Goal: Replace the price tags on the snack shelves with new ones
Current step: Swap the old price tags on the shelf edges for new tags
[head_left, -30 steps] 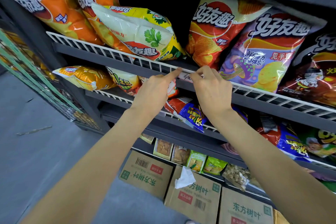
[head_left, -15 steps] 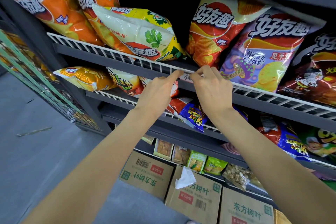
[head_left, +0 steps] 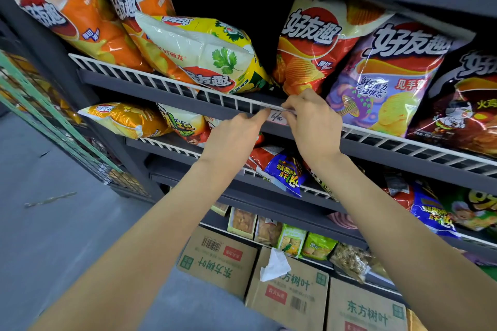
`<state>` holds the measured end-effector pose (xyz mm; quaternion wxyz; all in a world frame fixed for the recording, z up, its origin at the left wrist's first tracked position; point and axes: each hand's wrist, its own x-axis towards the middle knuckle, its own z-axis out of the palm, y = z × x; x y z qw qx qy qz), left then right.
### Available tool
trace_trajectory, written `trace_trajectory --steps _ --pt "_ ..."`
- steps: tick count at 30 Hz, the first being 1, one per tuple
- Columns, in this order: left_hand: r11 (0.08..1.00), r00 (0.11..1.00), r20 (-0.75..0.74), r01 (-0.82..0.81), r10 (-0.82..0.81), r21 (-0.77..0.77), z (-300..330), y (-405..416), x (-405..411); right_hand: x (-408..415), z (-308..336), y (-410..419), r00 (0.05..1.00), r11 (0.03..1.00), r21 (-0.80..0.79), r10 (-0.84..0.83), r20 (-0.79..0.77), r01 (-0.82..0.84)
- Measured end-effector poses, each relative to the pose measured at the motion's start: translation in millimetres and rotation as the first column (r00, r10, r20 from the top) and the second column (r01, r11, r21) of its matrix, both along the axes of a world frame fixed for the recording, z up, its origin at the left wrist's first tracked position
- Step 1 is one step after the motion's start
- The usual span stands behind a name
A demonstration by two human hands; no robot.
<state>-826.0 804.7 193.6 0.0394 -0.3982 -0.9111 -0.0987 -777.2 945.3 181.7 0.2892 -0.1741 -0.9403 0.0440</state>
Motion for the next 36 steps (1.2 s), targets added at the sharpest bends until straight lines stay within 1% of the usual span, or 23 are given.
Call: trace_trajectory --steps 4,6,7,8,9,11,13,15,16,18,19,21,23,26,31,34,36 --pt "0.994 0.995 -0.094 0.027 -0.037 -0.105 4.0 3.1 3.6 -1.2 -7.4 -2.2 0.998 0.998 0.055 -0.005 -0.059 0.008" --pt "0.989 0.996 -0.073 0.047 -0.058 -0.139 7.0 2.8 1.2 -1.8 -9.8 -4.2 0.998 0.998 0.061 -0.013 -0.067 0.017" --pt "0.993 0.998 -0.036 0.055 -0.059 -0.107 8.2 1.8 -0.2 -2.0 -9.6 -4.9 0.997 0.998 0.061 -0.02 -0.069 0.025" --pt "0.998 0.998 0.019 0.058 -0.057 -0.021 8.4 0.9 -1.4 -2.5 -9.0 -5.2 0.997 0.998 0.06 -0.026 -0.068 0.03" --pt "0.992 0.995 0.082 0.045 -0.054 0.116 8.3 -0.3 -1.0 -2.8 -8.5 -5.5 0.998 0.998 0.06 -0.029 -0.064 0.033" --pt "0.92 0.98 0.199 -0.055 -0.026 0.389 4.6 -1.8 0.6 -2.9 -9.3 -6.3 0.998 0.998 0.056 -0.038 -0.052 0.041" --pt "0.835 0.947 0.321 -0.181 0.005 0.52 0.2 -1.3 2.5 -1.4 -8.9 -8.7 0.998 0.998 0.03 -0.052 -0.026 0.053" --pt "0.764 0.877 0.48 -0.293 -0.025 0.574 -3.7 -0.4 1.8 0.3 -4.8 -9.9 0.998 0.996 -0.061 -0.059 0.031 0.06" --pt "0.737 0.836 0.546 -0.341 -0.046 0.584 -4.4 -0.2 1.7 1.4 -1.5 -9.0 0.997 0.988 -0.142 -0.044 0.056 0.052" --pt "0.707 0.789 0.611 -0.396 -0.065 0.586 -3.0 0.4 3.6 6.3 6.7 -3.6 0.998 0.948 -0.318 0.008 0.066 0.014" --pt "0.698 0.776 0.626 -0.406 -0.078 0.59 -1.2 1.0 6.4 11.3 11.6 -0.8 0.997 0.911 -0.412 0.042 0.065 -0.012" --pt "0.659 0.734 0.664 -0.43 -0.142 0.617 4.0 3.6 16.4 26.8 20.2 1.2 0.994 0.806 -0.585 0.113 0.006 -0.088" --pt "0.617 0.69 0.687 -0.444 -0.228 0.65 12.1 10.4 31.6 49.4 27.3 -1.4 0.988 0.714 -0.684 0.135 -0.073 -0.148" --pt "0.622 0.662 0.674 -0.385 -0.329 0.682 21.8 29.3 61.0 87.7 36.0 0.0 0.983 0.676 -0.714 0.126 -0.134 -0.184" --pt "0.656 0.609 0.676 -0.314 -0.415 0.686 32.9 72.1 117.9 154.8 46.3 34.8 0.982 0.738 -0.667 -0.035 -0.187 -0.101" --pt "0.673 0.547 0.7 -0.3 -0.459 0.676 36.7 102.9 160.8 200.4 48.6 64.1 0.98 0.753 -0.657 -0.111 -0.163 -0.024" --pt "0.675 0.521 0.706 -0.296 -0.479 0.676 37.6 123.5 194.8 234.7 49.9 85.6 0.977 0.755 -0.655 -0.147 -0.152 0.012"
